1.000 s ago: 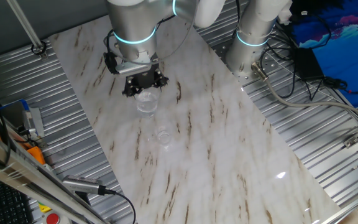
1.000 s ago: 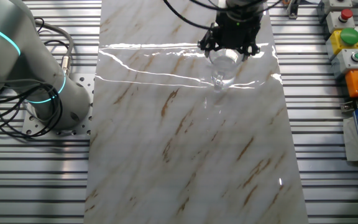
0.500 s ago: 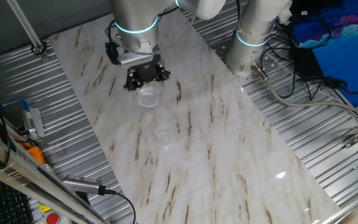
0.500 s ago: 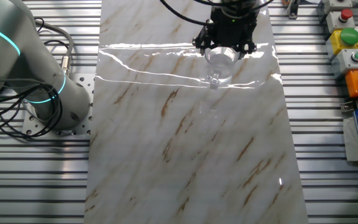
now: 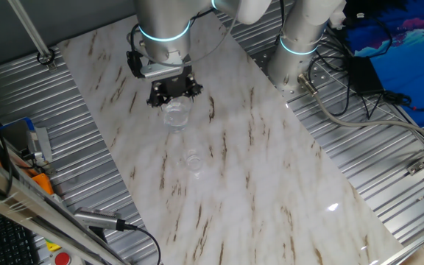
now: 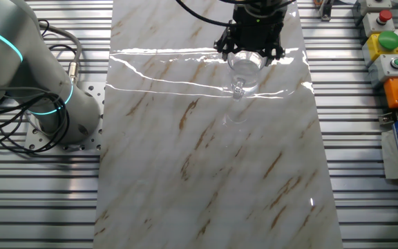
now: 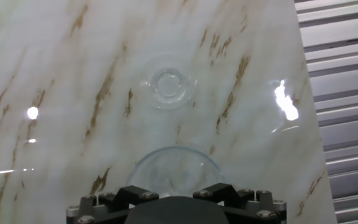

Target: Pour the water from one cup into another empty cup

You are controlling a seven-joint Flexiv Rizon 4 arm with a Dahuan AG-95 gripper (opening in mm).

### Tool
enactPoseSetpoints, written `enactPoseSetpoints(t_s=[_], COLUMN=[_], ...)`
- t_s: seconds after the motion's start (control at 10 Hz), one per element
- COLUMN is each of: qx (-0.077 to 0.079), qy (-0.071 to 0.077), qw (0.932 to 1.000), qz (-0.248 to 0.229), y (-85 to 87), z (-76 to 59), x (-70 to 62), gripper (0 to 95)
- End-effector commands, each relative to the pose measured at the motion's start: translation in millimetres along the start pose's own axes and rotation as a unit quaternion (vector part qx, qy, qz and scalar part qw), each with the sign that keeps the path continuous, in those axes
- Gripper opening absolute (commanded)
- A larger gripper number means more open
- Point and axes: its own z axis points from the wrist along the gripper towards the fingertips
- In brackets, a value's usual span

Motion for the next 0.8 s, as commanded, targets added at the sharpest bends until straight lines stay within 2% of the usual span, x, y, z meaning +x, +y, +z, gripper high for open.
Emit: enactPoseSetpoints(t_s=[0.1,0.8], qx=[0.001,0.001], qy=[-0.001,0.002], qw=[1.0000,0.9998], qz=[0.006,0.020], y=[1.6,1.6], z=[-1.4,-1.4], x=[0.7,0.7], gripper=[0.0,0.0])
